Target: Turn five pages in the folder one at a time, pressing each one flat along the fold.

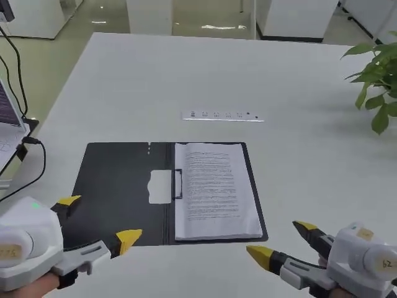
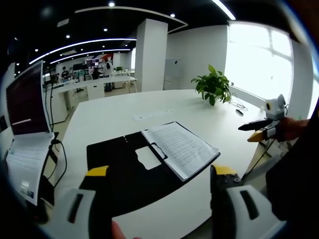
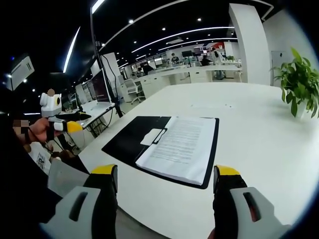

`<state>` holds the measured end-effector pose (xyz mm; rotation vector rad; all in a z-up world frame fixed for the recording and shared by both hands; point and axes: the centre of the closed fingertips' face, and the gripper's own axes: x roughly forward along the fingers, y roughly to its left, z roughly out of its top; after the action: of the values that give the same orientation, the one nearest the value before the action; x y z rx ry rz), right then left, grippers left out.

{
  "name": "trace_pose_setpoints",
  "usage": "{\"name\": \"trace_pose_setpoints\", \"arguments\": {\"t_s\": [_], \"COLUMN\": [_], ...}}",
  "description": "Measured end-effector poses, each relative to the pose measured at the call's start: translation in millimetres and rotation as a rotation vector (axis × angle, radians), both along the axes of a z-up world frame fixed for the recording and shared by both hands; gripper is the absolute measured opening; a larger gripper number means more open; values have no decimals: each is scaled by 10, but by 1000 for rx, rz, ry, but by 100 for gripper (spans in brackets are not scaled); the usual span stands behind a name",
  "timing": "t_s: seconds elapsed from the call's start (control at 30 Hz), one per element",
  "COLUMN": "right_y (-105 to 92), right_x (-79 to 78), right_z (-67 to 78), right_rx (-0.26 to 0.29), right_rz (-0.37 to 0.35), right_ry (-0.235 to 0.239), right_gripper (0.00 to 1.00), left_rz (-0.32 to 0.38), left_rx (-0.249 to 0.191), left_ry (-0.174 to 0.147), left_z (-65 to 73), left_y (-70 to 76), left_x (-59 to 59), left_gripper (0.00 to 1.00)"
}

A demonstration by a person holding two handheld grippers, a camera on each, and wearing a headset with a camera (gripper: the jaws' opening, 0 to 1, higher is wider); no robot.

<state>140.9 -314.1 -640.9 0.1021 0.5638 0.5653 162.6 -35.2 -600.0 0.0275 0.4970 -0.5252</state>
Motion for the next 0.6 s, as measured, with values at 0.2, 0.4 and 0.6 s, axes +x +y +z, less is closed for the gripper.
{"name": "trace_pose_setpoints", "arguments": {"t_s": [0.2,0.4,0.6], "right_y": [-15,-36,-59], "right_x": [1,20,32], "right_z": [-17,6,29], "right_rx": [1,6,11], "right_rz": [-5,-14,-23], "right_ry": [4,1,-3], "right_gripper": [78,78,78], "left_rz": [-25,-67,-109], "left_rx": [-1,3,7], "left_ry": [5,7,4], "left_z": [10,22,19], "left_y": [-110,-265,-416], "left_x": [22,86,166], "left_gripper": [80,80,79]}}
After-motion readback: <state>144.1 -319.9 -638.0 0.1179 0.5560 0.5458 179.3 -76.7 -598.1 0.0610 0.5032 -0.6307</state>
